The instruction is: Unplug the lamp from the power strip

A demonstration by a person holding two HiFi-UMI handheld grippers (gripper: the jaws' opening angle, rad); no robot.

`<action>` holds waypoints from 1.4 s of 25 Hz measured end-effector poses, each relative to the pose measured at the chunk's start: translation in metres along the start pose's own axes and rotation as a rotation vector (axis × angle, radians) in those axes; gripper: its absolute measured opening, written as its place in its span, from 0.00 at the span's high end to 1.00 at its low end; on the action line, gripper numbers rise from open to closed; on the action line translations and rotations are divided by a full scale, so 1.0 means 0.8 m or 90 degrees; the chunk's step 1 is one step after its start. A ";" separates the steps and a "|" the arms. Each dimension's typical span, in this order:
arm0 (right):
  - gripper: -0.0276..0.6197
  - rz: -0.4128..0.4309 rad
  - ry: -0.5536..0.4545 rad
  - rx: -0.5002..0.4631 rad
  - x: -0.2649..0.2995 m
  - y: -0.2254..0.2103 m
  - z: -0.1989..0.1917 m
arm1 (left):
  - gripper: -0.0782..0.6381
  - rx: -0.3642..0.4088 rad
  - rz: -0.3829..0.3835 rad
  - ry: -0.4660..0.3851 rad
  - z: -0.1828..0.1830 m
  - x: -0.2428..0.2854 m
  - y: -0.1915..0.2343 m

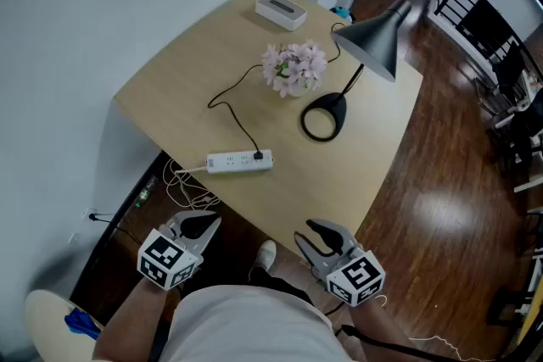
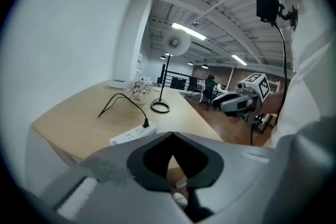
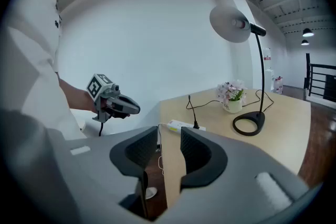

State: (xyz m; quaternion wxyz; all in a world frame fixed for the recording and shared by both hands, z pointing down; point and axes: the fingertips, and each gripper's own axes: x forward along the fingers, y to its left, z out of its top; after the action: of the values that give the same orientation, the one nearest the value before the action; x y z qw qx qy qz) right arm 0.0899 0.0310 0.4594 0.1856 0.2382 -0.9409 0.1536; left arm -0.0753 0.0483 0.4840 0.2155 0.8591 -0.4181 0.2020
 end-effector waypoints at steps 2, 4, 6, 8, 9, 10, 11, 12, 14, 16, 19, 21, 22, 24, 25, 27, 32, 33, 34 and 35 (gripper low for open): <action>0.74 0.002 0.010 -0.009 0.014 -0.016 0.001 | 0.89 0.021 0.003 0.015 0.010 0.026 0.022; 0.74 0.001 0.018 -0.011 0.029 -0.032 0.002 | 0.89 0.032 0.001 0.028 0.019 0.054 0.045; 0.74 -0.005 0.031 -0.007 0.040 -0.045 0.001 | 0.89 0.033 -0.009 0.045 0.023 0.084 0.064; 0.74 -0.019 0.042 0.000 0.051 -0.054 0.003 | 0.89 0.038 -0.021 0.069 0.021 0.112 0.084; 0.75 -0.025 0.044 0.004 0.058 -0.058 0.006 | 0.89 0.045 -0.024 0.085 0.020 0.123 0.095; 0.75 -0.031 0.045 0.008 0.068 -0.062 0.010 | 0.89 0.054 -0.028 0.101 0.018 0.134 0.107; 0.76 -0.036 0.047 0.010 0.078 -0.066 0.014 | 0.89 0.065 -0.033 0.117 0.017 0.144 0.117; 0.76 -0.040 0.050 0.011 0.089 -0.069 0.018 | 0.89 0.077 -0.040 0.132 0.015 0.153 0.124; 0.77 -0.047 0.060 0.011 0.110 -0.075 0.024 | 0.89 0.106 -0.060 0.164 0.007 0.168 0.135; 0.77 -0.052 0.075 0.008 0.135 -0.081 0.027 | 0.89 0.134 -0.082 0.200 -0.009 0.183 0.146; 0.77 -0.056 0.107 0.003 0.176 -0.090 0.023 | 0.89 0.153 -0.110 0.243 -0.027 0.200 0.158; 0.77 -0.063 0.129 0.002 0.203 -0.098 0.019 | 0.89 0.173 -0.131 0.258 -0.033 0.210 0.161; 0.77 -0.069 0.137 0.004 0.215 -0.103 0.017 | 0.89 0.186 -0.143 0.263 -0.035 0.215 0.162; 0.77 -0.084 0.151 0.013 0.237 -0.111 0.014 | 0.89 0.212 -0.167 0.271 -0.038 0.222 0.162; 0.77 -0.091 0.158 0.018 0.247 -0.114 0.013 | 0.89 0.221 -0.176 0.276 -0.040 0.224 0.162; 0.77 -0.103 0.176 0.024 0.264 -0.119 0.008 | 0.89 0.229 -0.187 0.290 -0.043 0.226 0.163; 0.77 -0.136 0.213 0.044 0.296 -0.133 -0.012 | 0.89 0.265 -0.199 0.315 -0.047 0.229 0.164; 0.77 -0.141 0.217 0.049 0.301 -0.134 -0.015 | 0.89 0.274 -0.202 0.320 -0.048 0.229 0.164; 0.77 -0.147 0.220 0.053 0.304 -0.135 -0.017 | 0.89 0.279 -0.207 0.325 -0.049 0.230 0.163; 0.77 -0.157 0.222 0.056 0.307 -0.137 -0.018 | 0.89 0.282 -0.213 0.331 -0.050 0.230 0.163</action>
State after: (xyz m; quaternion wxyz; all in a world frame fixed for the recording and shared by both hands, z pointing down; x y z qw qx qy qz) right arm -0.0518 -0.1514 0.5980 0.3523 0.3288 -0.8509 0.2092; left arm -0.0822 -0.1192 0.6400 0.1533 0.8614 -0.1500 0.4605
